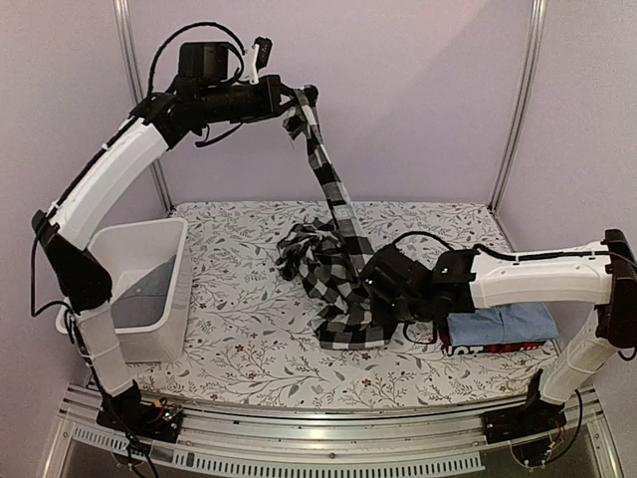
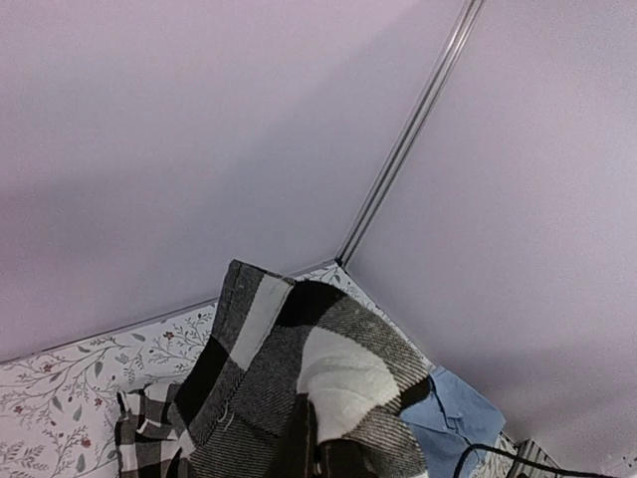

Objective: Fold and stack the long sleeve shirts
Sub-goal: Flatten out the crumpled shirt at the center of the board.

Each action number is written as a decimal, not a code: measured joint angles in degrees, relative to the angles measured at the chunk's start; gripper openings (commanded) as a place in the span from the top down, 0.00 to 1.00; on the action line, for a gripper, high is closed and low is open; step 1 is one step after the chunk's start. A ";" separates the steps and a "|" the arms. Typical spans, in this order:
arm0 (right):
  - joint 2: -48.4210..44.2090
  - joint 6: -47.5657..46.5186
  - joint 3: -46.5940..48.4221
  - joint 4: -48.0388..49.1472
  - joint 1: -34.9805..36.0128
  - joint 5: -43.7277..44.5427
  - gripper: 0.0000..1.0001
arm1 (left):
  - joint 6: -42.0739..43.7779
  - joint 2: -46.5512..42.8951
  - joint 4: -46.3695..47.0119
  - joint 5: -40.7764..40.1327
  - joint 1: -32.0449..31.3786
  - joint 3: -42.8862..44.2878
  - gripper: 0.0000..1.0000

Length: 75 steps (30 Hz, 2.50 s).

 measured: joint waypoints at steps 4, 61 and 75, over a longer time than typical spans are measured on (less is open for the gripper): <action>-7.08 -2.27 7.74 -7.91 -5.99 6.80 1.00 | 1.84 -8.90 0.48 -2.78 -0.28 -1.99 1.00; 10.25 -27.02 14.23 11.34 -23.15 -34.91 0.28 | -1.33 21.07 -17.11 -7.76 34.73 8.85 0.92; 12.85 -20.63 9.35 15.15 -16.41 -28.87 0.29 | 1.73 20.37 -16.92 -5.40 28.50 4.66 0.31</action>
